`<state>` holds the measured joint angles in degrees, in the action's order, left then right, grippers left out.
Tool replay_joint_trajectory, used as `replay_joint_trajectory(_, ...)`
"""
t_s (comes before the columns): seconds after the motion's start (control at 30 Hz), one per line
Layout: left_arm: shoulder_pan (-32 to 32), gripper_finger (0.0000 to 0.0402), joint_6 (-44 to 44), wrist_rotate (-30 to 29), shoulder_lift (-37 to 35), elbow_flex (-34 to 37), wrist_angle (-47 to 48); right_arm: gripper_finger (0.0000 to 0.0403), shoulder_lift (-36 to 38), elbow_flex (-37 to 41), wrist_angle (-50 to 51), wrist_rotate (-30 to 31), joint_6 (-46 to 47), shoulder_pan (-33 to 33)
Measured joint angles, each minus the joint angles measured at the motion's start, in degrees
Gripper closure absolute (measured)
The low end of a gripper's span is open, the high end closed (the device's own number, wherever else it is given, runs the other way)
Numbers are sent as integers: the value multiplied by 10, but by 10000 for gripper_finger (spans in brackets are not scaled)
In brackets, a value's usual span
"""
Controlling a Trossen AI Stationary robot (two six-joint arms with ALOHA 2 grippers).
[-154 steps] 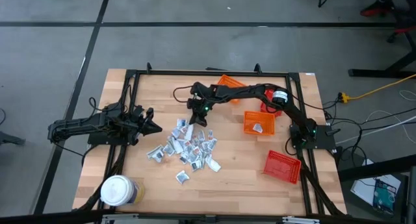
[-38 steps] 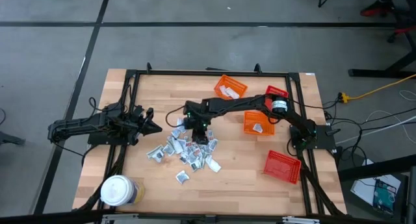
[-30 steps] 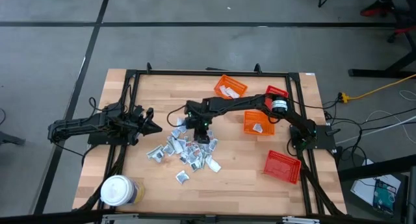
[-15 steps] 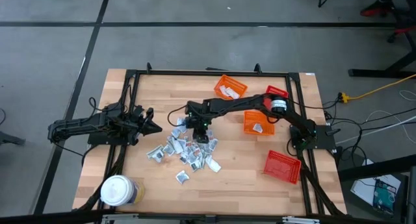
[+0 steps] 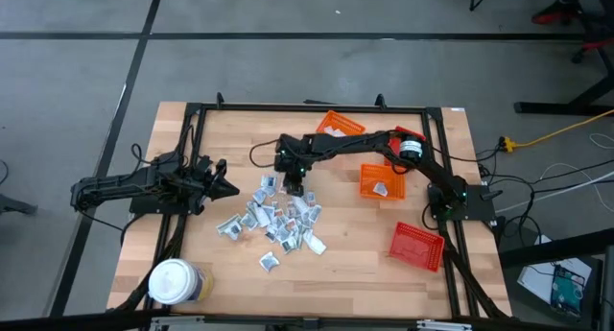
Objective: Pick & Place First Aid Supplies
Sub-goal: Put the orange ointment pack into the top red bin
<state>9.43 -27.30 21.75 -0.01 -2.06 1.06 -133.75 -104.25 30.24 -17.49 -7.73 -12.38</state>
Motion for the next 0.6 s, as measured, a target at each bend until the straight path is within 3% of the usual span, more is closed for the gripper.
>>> replay_joint_trajectory(0.43, 0, 386, 0, 0, 0, 0, 0, 343, 34, -32, 27, -14, 20, -47)
replay_joint_trajectory(0.6, 0, 386, 0, 0, 0, 0, 0, 313, 34, -30, 36, -10, -30, -47)
